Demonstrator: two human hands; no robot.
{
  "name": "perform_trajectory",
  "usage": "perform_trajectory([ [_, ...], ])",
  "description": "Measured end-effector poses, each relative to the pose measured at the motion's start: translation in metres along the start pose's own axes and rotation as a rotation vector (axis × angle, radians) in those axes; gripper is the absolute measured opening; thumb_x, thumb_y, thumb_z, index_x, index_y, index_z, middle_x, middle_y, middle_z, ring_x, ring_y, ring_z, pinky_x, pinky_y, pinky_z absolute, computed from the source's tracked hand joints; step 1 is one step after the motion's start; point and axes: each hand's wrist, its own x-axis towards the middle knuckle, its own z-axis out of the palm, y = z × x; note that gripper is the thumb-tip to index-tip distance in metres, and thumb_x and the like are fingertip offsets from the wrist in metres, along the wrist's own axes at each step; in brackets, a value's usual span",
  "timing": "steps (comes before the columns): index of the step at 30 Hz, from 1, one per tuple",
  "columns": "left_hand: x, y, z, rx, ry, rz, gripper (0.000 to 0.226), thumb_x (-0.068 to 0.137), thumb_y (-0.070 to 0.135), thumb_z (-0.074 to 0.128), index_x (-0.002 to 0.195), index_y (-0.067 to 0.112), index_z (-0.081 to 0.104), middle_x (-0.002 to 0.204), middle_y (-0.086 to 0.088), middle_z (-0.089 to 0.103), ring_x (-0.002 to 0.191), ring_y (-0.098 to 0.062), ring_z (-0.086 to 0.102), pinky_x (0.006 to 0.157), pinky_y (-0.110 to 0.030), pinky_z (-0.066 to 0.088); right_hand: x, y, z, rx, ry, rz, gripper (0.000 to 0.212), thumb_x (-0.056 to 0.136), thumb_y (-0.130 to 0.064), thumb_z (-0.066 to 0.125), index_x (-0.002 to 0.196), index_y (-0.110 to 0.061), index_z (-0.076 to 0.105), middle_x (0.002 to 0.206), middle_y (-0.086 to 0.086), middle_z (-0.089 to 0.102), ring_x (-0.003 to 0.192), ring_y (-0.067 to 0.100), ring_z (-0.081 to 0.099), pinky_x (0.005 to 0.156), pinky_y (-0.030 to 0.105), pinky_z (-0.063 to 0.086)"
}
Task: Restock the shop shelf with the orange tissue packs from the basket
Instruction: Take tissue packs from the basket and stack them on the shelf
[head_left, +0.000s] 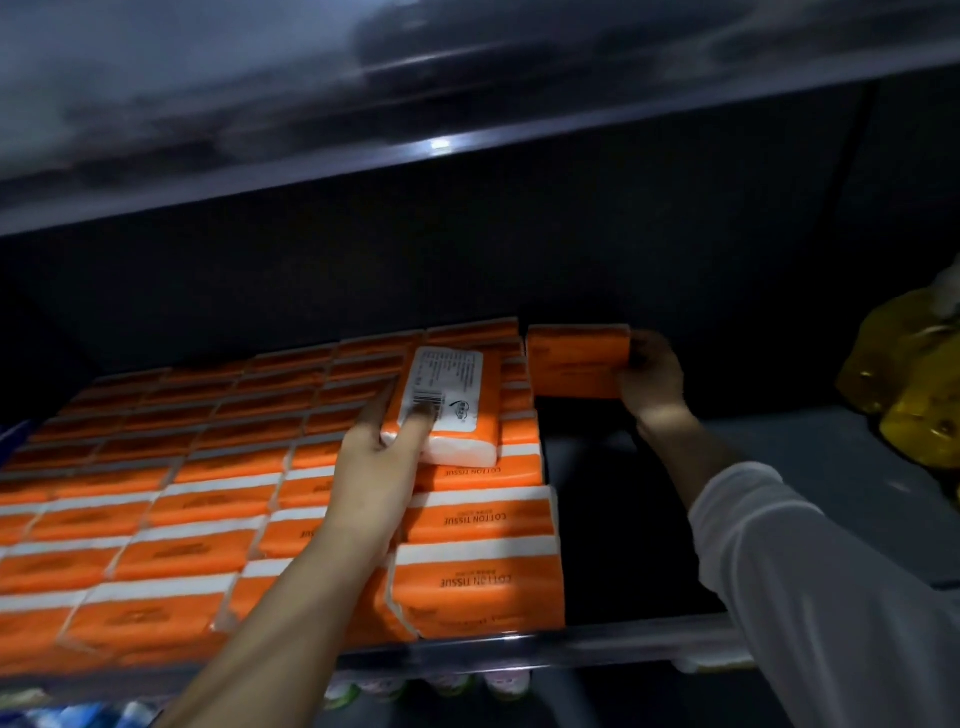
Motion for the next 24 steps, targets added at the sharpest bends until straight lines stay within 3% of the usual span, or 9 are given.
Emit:
perform_trajectory([
  [2,0.000,-0.001,0.000,-0.002,-0.004,-0.002,0.011,0.090,0.034,0.058,0.100,0.032,0.061,0.079,-0.004,0.074,0.072,-0.025,0.072,0.072,-0.049,0.058,0.010,0.001,0.004,-0.026,0.021,-0.001,0.032,0.076,0.007,0.058,0.104,-0.007,0.064,0.101,0.012,0.067,0.100,0.029,0.063,0.093,0.037,0.048],
  [5,0.002,-0.002,0.000,0.004,-0.005,0.003,0.016,0.089,0.035,0.059,0.104,0.031,0.062,0.079,-0.006,0.074,0.071,-0.026,0.071,0.068,-0.047,0.057,0.016,-0.006,0.010,-0.049,0.018,-0.045,0.034,0.079,0.007,0.055,0.111,-0.004,0.063,0.101,0.002,0.062,0.100,0.017,0.058,0.089,0.020,0.040],
  [9,0.002,-0.002,0.000,-0.008,-0.015,-0.015,0.016,0.089,0.037,0.059,0.103,0.032,0.062,0.082,-0.011,0.074,0.075,-0.032,0.071,0.073,-0.053,0.057,0.024,0.003,0.023,-0.131,0.054,-0.141,0.036,0.074,0.001,0.051,0.106,-0.005,0.067,0.105,0.018,0.068,0.101,0.037,0.062,0.100,0.046,0.041],
  [11,0.003,-0.002,0.000,0.004,-0.014,-0.023,0.021,0.088,0.039,0.059,0.105,0.027,0.064,0.082,-0.014,0.073,0.075,-0.035,0.070,0.073,-0.057,0.056,0.022,0.001,0.022,-0.165,0.045,-0.120,0.036,0.075,-0.002,0.054,0.108,-0.006,0.066,0.106,0.019,0.068,0.103,0.036,0.062,0.099,0.046,0.042],
  [14,0.003,-0.003,0.000,0.011,-0.004,-0.033,0.020,0.088,0.038,0.060,0.102,0.024,0.066,0.082,-0.016,0.073,0.075,-0.037,0.070,0.073,-0.059,0.055,0.011,-0.006,0.012,-0.149,-0.006,-0.053,0.036,0.082,-0.007,0.060,0.118,-0.008,0.061,0.116,0.016,0.065,0.109,0.029,0.059,0.095,0.025,0.039],
  [17,0.000,0.002,0.001,-0.010,-0.005,-0.038,0.014,0.090,0.034,0.059,0.101,0.027,0.064,0.081,-0.014,0.073,0.074,-0.034,0.071,0.070,-0.054,0.057,0.005,-0.006,0.001,-0.154,-0.056,-0.073,0.036,0.083,-0.017,0.060,0.116,-0.004,0.061,0.119,0.014,0.063,0.112,0.024,0.056,0.080,0.000,0.028],
  [20,-0.005,0.009,0.002,-0.015,-0.008,-0.012,0.017,0.091,0.029,0.058,0.107,0.032,0.060,0.083,-0.005,0.074,0.075,-0.023,0.072,0.070,-0.042,0.058,-0.015,-0.017,-0.016,0.014,-0.060,-0.065,0.026,0.080,-0.014,0.063,0.104,-0.004,0.064,0.112,0.018,0.066,0.101,0.023,0.061,0.087,0.017,0.043],
  [22,-0.008,0.014,-0.001,0.004,-0.005,0.026,0.030,0.089,0.030,0.062,0.117,0.036,0.053,0.089,0.001,0.074,0.081,-0.020,0.072,0.077,-0.044,0.057,-0.034,-0.028,-0.030,0.183,-0.054,-0.060,0.021,0.082,-0.007,0.065,0.102,-0.010,0.064,0.111,0.017,0.065,0.098,0.021,0.060,0.093,0.031,0.048],
  [24,-0.015,0.022,-0.003,0.029,0.003,0.077,0.051,0.086,0.033,0.066,0.131,0.033,0.042,0.090,0.004,0.072,0.085,-0.017,0.071,0.081,-0.045,0.057,-0.057,-0.046,-0.044,0.285,-0.046,-0.021,0.026,0.085,-0.002,0.061,0.110,-0.010,0.061,0.111,0.013,0.063,0.099,0.017,0.057,0.087,0.024,0.046],
])
